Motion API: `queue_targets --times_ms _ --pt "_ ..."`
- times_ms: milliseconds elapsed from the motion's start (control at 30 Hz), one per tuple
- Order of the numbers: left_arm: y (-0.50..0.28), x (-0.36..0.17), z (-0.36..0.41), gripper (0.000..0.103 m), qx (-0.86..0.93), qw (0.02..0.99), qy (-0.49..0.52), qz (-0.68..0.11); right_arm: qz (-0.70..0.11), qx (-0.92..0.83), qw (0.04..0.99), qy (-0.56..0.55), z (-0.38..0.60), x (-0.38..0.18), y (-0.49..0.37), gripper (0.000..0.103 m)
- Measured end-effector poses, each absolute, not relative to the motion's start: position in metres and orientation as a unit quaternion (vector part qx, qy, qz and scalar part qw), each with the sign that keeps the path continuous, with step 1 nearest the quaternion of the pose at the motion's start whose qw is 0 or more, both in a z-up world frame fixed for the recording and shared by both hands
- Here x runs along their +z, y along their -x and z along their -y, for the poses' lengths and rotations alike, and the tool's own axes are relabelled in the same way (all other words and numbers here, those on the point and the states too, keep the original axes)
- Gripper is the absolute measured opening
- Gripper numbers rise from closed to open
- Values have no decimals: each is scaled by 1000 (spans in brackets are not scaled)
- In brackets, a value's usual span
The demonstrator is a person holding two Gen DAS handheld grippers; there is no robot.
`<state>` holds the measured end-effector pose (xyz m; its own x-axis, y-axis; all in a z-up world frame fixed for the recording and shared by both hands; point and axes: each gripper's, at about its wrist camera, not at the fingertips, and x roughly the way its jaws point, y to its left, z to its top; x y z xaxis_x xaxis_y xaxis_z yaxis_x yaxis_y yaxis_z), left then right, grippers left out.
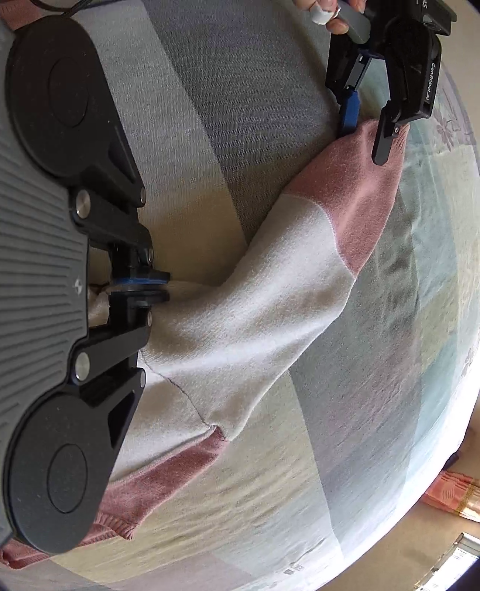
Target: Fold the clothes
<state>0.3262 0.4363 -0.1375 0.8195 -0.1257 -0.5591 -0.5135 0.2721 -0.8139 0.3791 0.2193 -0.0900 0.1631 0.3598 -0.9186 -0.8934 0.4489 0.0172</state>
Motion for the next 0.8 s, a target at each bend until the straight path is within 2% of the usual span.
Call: queue_targets --times_ms 33,133,200,300,533,800 --pt "-327 -139 -436 45 130 750 590 -269 -488 466 688 268 -217 -88 -380 1" --pt "-328 -140 -437 45 133 753 588 -263 -518 505 643 250 -213 -88 -377 1" --pt "-329 -140 -438 45 137 755 588 -258 -491 503 661 262 -215 -84 -371 2" --pt "-328 -142 -438 45 142 754 592 -248 -441 497 692 283 -220 -77 -361 10" --pt "-338 -142 -440 45 147 754 591 -246 -308 497 713 387 -255 -85 -341 13" --pt "-340 -143 -443 46 137 757 586 -254 -297 483 700 434 -266 -107 -352 15"
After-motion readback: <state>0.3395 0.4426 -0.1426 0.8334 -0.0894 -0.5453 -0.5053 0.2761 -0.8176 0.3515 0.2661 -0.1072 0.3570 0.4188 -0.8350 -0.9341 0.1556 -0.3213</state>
